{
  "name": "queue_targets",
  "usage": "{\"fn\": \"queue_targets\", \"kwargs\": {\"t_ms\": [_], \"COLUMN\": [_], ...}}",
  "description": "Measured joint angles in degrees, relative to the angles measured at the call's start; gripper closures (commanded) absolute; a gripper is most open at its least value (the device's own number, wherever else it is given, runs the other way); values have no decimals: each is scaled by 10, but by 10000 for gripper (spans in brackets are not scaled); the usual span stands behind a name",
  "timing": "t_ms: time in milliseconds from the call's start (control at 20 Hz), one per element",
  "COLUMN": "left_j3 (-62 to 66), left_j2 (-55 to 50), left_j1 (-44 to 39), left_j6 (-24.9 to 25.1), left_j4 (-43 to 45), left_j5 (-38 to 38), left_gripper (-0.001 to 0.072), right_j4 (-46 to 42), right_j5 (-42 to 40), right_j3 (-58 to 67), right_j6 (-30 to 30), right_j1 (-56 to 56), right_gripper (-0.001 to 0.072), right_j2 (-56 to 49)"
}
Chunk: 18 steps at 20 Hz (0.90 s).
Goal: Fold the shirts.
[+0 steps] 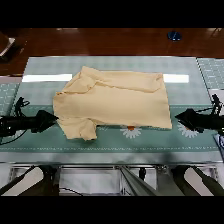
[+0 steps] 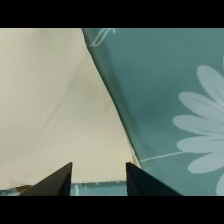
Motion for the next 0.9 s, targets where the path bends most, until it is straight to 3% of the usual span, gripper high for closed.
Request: {"fn": "queue_targets", "kwargs": {"t_ms": [300, 400, 900], "left_j3": [-3, -3, 35], "left_j2": [-63, -82, -103], "left_j1": [-13, -29, -90], "left_j6": [35, 39, 46], "left_j4": [-46, -47, -34], "left_j5": [24, 41, 61], "left_gripper": [228, 681, 691], "right_j4": [8, 8, -47], "right_j5": [7, 9, 36], "right_j3": [-8, -9, -9], "right_j6": [-5, -4, 45], "right_j1": [0, 0, 0], "right_gripper": [309, 309, 309], "right_j2": [3, 3, -36]}}
